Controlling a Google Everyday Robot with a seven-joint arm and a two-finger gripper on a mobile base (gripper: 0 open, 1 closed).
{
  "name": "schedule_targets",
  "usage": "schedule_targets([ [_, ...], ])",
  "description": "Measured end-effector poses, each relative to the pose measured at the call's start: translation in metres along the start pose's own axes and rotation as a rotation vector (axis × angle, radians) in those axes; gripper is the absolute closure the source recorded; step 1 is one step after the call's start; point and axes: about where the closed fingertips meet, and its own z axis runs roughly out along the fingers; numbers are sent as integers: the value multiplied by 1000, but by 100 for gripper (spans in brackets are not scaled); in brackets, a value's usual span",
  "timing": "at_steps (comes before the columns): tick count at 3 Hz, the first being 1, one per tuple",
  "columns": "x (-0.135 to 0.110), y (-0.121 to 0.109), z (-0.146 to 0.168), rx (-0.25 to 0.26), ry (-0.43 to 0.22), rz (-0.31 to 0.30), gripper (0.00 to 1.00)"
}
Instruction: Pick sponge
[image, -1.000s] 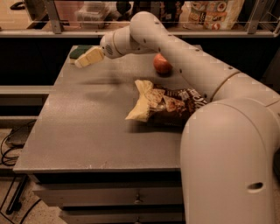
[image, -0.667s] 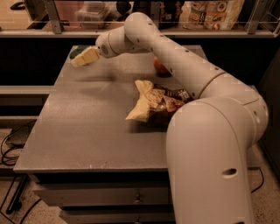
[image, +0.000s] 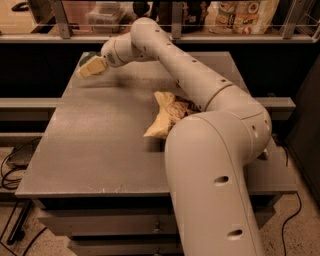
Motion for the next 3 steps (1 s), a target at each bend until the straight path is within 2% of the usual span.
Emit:
schedule_targets([
  [2, 9, -13, 19, 34, 22, 9, 0],
  [3, 14, -21, 22, 70, 43, 28, 0],
])
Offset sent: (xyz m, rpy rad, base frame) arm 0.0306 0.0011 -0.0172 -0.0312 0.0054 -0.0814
